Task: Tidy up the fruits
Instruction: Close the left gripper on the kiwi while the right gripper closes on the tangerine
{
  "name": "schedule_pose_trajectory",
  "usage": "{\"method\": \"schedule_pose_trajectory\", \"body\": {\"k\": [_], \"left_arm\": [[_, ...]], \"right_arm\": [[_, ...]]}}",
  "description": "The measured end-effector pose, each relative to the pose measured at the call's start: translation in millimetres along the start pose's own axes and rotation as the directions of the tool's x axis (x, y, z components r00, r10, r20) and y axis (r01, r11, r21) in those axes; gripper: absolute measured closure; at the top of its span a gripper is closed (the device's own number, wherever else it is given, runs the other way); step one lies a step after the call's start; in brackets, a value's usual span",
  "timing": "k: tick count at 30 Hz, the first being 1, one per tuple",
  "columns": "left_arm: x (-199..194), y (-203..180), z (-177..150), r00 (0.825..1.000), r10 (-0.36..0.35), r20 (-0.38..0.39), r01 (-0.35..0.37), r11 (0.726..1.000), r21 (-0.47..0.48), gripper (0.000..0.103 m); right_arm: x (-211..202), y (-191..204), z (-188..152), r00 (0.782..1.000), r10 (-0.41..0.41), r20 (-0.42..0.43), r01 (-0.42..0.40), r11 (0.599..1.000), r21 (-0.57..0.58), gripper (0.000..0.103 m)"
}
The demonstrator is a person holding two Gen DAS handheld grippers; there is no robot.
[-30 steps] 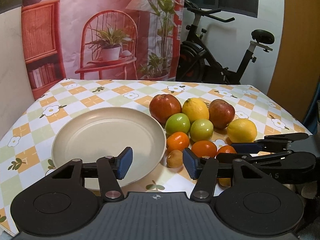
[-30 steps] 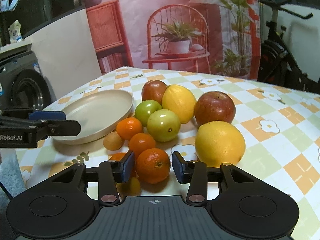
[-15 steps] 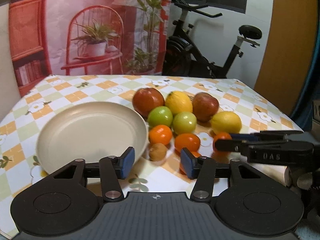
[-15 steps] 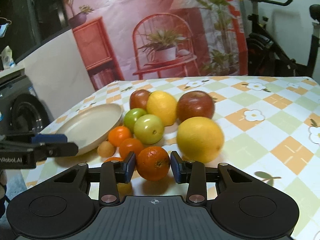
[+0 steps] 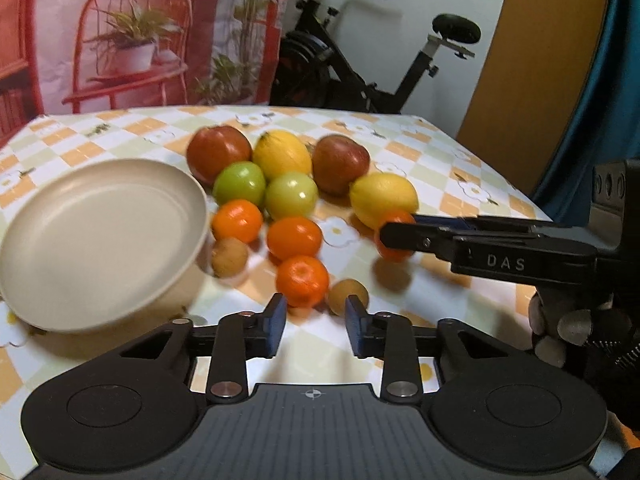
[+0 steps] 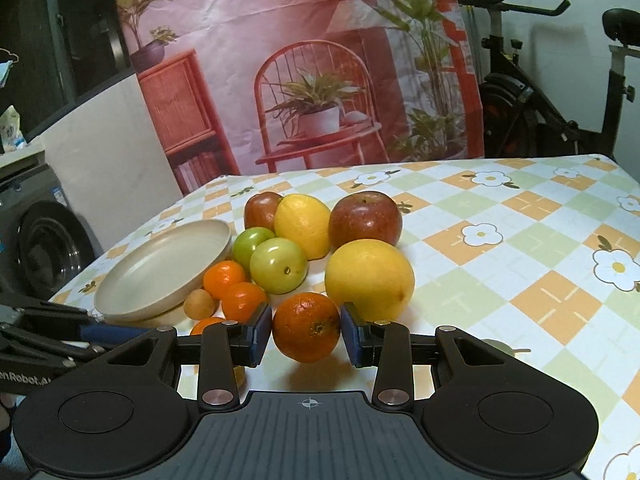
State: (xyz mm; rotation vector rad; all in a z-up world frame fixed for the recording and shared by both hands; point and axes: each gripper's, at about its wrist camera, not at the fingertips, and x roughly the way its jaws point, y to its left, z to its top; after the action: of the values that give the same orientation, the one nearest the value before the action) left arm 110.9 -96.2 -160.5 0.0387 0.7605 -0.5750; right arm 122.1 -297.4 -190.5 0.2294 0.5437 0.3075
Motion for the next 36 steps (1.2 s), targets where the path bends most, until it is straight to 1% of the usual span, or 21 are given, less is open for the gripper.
{"method": "schedule_pose_trajectory", "body": {"k": [2, 6, 9, 14, 18, 20, 22, 25, 28, 36], "left_arm": [[3.1, -0.5, 0.5, 1.000, -0.015, -0.009, 0.015, 1.000, -0.002, 0.076], [8.1, -3.9, 1.8, 0.999, -0.041, -0.022, 0.041, 0.999, -0.008, 0.076], [11.9, -5.2, 3.2, 0.999, -0.047, -0.025, 0.047, 0.999, -0.006, 0.076], [17.8, -4.3, 7.3, 0.999, -0.030, -0.023, 0.029, 1.000, -0.006, 0.075], [20.6, -5.3, 10.2, 1.000, -0.024, -0.004, 0.024, 1.000, 0.014, 0.072], [22.2, -6.5, 10.6, 1.000, -0.016, 0.002, 0.016, 1.000, 0.025, 0.072], [22.2, -6.4, 12.0, 1.000, -0.008, 0.003, 0.008, 1.000, 0.016, 0.073], [21.9, -7.2, 12.5, 0.999, -0.037, -0.003, 0.037, 0.999, 0.005, 0.073], [24.2, -13.3, 11.0, 0.999, -0.042, -0.011, 0.043, 0.998, 0.036, 0.073], [30.8, -20.1, 10.9, 1.000, -0.018, -0.018, 0.019, 0.996, 0.085, 0.073]], "right_arm": [[-0.7, -1.5, -0.4, 1.000, 0.004, 0.004, -0.004, 1.000, 0.008, 0.068], [-1.6, -3.5, -1.0, 1.000, 0.009, 0.010, -0.009, 1.000, 0.025, 0.068], [-1.3, -4.3, -1.3, 1.000, 0.010, 0.012, -0.011, 0.999, 0.033, 0.068], [-0.5, -5.5, -1.8, 1.000, 0.012, 0.011, -0.013, 0.999, 0.043, 0.068], [-0.3, -6.1, -2.3, 1.000, 0.011, 0.010, -0.012, 0.999, 0.044, 0.068], [0.0, -6.1, -2.3, 1.000, 0.010, 0.010, -0.010, 0.999, 0.045, 0.068], [-0.2, -6.3, -3.1, 1.000, 0.007, 0.011, -0.008, 0.999, 0.047, 0.068], [-0.4, -7.4, -3.2, 1.000, 0.007, 0.013, -0.008, 0.999, 0.052, 0.068], [0.0, -8.1, -3.1, 1.000, 0.006, 0.014, -0.007, 0.998, 0.056, 0.068], [0.0, -8.4, -3.4, 1.000, 0.006, 0.013, -0.007, 0.998, 0.055, 0.068]]}}
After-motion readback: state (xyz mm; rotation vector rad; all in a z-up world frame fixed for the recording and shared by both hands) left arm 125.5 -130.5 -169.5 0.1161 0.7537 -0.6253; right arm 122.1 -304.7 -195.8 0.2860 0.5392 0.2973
